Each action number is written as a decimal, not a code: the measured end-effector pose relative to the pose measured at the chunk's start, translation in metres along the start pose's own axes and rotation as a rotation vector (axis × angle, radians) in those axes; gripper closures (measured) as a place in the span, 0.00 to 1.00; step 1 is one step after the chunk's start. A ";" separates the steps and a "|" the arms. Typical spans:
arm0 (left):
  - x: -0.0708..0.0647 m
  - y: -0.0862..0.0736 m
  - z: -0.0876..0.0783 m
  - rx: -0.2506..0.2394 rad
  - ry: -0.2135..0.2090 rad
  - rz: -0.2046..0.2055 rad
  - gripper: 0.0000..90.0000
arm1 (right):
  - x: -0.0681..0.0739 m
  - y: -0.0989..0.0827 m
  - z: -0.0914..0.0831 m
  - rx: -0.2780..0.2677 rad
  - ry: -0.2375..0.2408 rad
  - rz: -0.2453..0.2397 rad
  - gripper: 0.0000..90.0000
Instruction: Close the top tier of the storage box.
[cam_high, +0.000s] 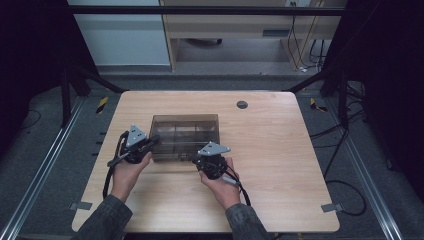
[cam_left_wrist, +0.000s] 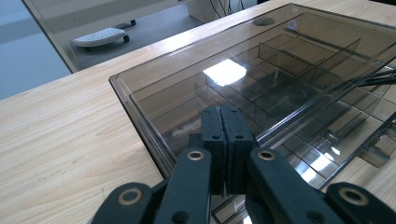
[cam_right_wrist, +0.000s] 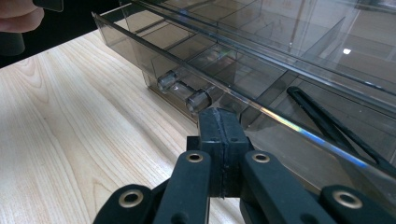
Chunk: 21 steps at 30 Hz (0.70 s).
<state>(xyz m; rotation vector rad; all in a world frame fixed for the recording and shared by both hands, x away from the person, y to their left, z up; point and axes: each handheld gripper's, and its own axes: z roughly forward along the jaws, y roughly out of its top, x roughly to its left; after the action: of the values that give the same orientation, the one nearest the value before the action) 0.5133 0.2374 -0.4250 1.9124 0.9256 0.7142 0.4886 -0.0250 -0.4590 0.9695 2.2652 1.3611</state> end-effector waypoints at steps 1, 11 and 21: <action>0.000 0.000 0.000 -0.001 -0.001 -0.002 0.98 | 0.000 0.000 0.000 0.000 0.000 -0.002 1.00; 0.000 0.000 0.000 -0.001 0.001 -0.002 0.98 | -0.002 0.003 0.004 0.001 -0.004 -0.004 1.00; 0.000 0.000 0.000 0.000 0.001 -0.001 0.98 | -0.004 0.007 0.008 -0.001 -0.009 -0.003 1.00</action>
<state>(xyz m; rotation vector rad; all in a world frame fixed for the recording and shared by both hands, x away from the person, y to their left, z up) 0.5131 0.2374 -0.4250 1.9120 0.9266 0.7143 0.4983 -0.0205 -0.4571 0.9697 2.2585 1.3541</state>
